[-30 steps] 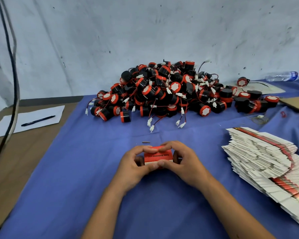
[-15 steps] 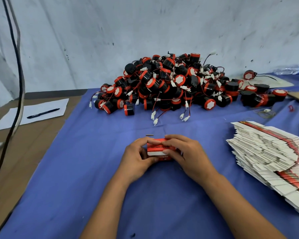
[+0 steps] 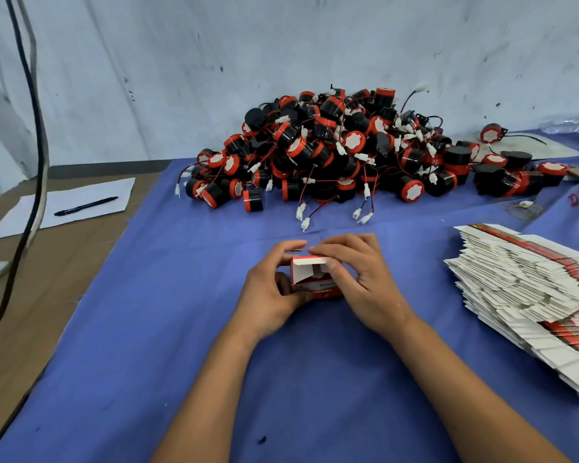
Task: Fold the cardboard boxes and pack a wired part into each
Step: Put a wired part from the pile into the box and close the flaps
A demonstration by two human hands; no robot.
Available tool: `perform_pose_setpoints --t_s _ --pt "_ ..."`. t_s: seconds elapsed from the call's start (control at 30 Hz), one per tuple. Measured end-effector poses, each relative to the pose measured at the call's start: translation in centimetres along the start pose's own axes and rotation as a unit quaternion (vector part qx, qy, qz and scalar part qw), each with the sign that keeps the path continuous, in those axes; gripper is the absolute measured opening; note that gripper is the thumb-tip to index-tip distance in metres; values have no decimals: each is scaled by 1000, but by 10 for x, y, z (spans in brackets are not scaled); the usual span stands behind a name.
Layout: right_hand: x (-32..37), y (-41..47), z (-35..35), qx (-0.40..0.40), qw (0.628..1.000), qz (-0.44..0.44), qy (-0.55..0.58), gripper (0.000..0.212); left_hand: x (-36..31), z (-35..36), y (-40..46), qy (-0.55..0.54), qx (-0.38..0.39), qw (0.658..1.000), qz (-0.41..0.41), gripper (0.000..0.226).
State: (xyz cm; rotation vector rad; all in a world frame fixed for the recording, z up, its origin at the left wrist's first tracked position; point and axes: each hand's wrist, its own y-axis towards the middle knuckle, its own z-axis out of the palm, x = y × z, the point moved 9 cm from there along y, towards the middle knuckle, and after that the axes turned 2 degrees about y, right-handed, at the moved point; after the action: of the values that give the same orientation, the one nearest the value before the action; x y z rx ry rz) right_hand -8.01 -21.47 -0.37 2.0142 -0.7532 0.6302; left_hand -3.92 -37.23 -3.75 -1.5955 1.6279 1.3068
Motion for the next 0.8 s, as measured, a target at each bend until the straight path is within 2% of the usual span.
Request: perform_pose_setpoints --t_s 0.23,0.33,0.4,0.5,0.6,0.7,0.8 --pt "-4 -3 10 39 999 -14 -23 36 4 -2 2 0 1 1000 2 67" --pt "-4 -6 13 51 998 -15 -38 33 5 -3 1 -53 1 999 -7 46" --pt "0 -8 12 49 997 -33 -55 32 7 -8 -1 -100 -33 994 -22 27" --pt "6 -11 -4 -27 997 -56 -49 25 6 -17 -3 -90 -88 992 -5 12" --pt "-1 -13 -19 -86 996 -36 0 16 0 -17 -4 -45 -91 995 21 14" --pt "-5 -11 -18 -53 998 -28 20 17 2 -16 -4 -31 -88 995 20 17" --pt "-2 -9 -14 -27 998 -50 -20 15 5 -14 -3 -25 -70 997 22 16"
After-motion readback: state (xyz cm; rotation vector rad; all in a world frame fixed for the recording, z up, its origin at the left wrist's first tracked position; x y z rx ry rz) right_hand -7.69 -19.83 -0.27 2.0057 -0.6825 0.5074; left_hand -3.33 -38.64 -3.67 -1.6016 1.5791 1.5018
